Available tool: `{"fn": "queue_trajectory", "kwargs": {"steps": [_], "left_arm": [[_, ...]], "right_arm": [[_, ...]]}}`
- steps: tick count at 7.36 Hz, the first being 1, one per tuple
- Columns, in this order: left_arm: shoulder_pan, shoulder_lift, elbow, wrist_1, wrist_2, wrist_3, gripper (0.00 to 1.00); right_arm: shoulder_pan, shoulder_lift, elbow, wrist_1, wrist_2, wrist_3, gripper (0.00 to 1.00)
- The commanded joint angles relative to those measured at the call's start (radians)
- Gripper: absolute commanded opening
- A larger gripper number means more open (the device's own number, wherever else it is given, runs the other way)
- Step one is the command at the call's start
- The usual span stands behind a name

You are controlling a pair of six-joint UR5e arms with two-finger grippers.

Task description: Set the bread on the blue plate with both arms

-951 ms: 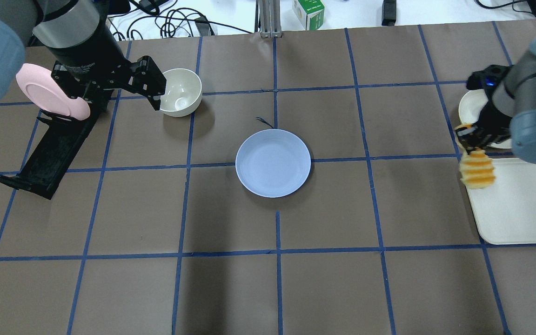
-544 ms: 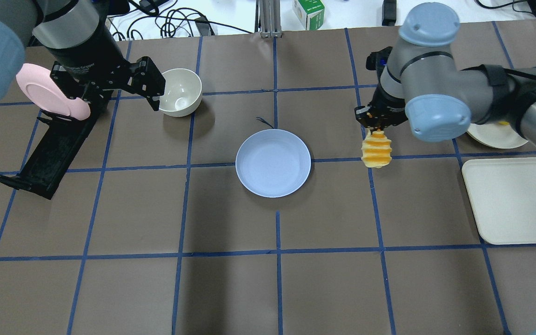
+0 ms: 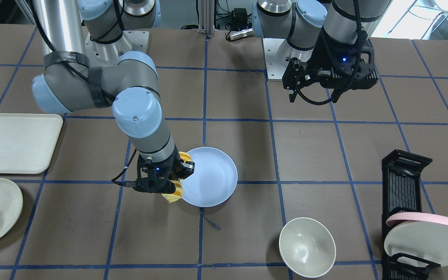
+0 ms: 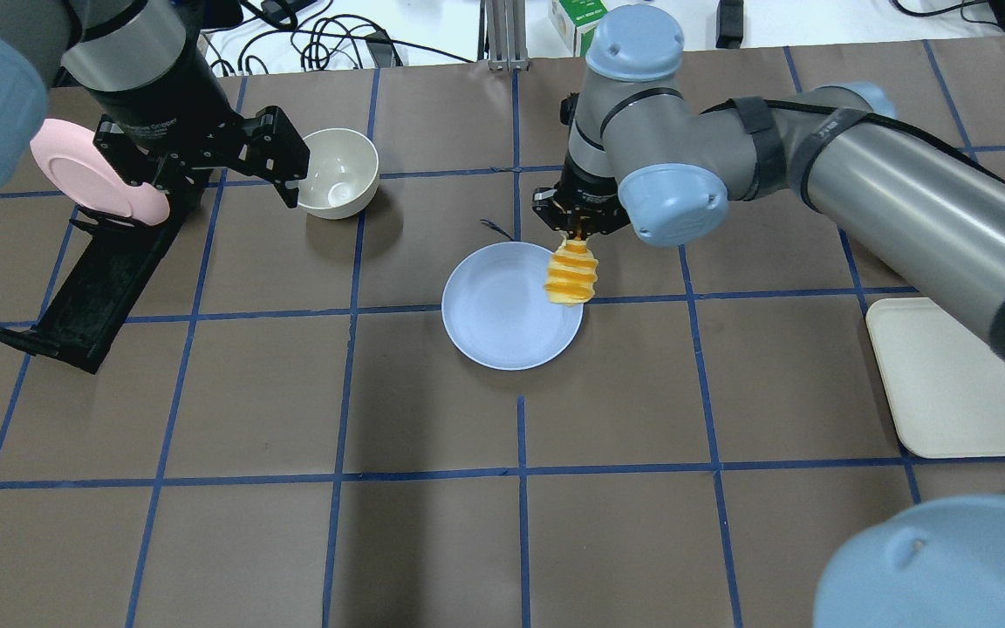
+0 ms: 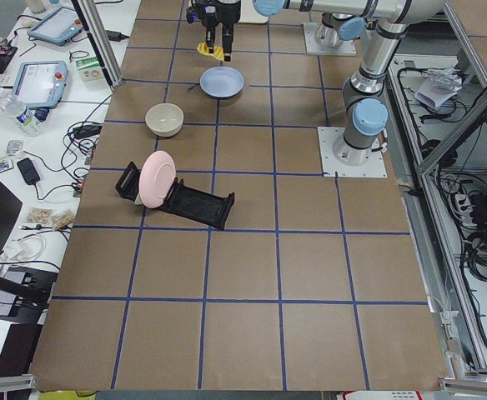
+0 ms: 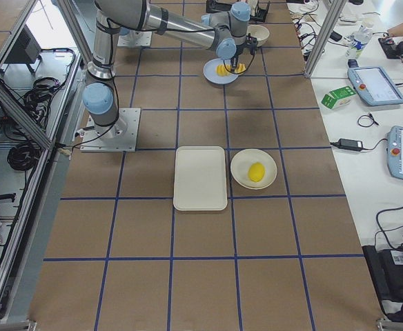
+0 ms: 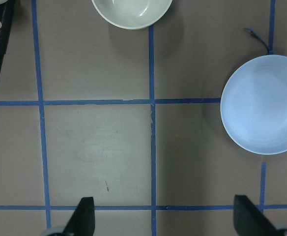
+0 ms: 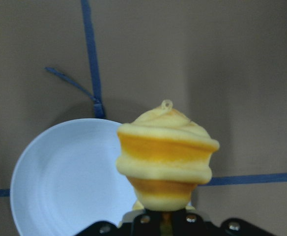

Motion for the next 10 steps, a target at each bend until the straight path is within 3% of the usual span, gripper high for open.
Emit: {"fn": "queue_trajectory", "kwargs": {"steps": [1, 2, 3, 4, 8, 9, 10], "left_arm": [[0.0, 0.001, 0.0, 0.0, 0.004, 0.003, 1.0], [0.0, 0.003, 0.0, 0.0, 0.006, 0.003, 1.0], [-0.002, 0.003, 0.0, 0.0, 0.004, 0.0, 1.0], [-0.002, 0.003, 0.0, 0.0, 0.001, 0.004, 1.0], [0.0, 0.003, 0.0, 0.0, 0.0, 0.003, 1.0], [0.0, 0.003, 0.0, 0.0, 0.0, 0.001, 1.0], [0.001, 0.003, 0.0, 0.0, 0.0, 0.003, 1.0]], "right_arm": [[0.076, 0.079, -0.047, -0.015, 0.02, 0.066, 0.0], [0.079, 0.097, -0.044, -0.012, 0.023, 0.061, 0.17], [0.08, 0.116, -0.041, -0.021, 0.02, 0.061, 0.73], [0.082, 0.124, -0.029, -0.036, 0.017, 0.057, 1.0], [0.067, 0.089, -0.049, -0.017, 0.014, 0.028, 1.0], [0.057, 0.038, -0.078, 0.037, -0.03, -0.024, 1.0], [0.036, -0.009, -0.116, 0.125, -0.147, -0.062, 1.0]]}}
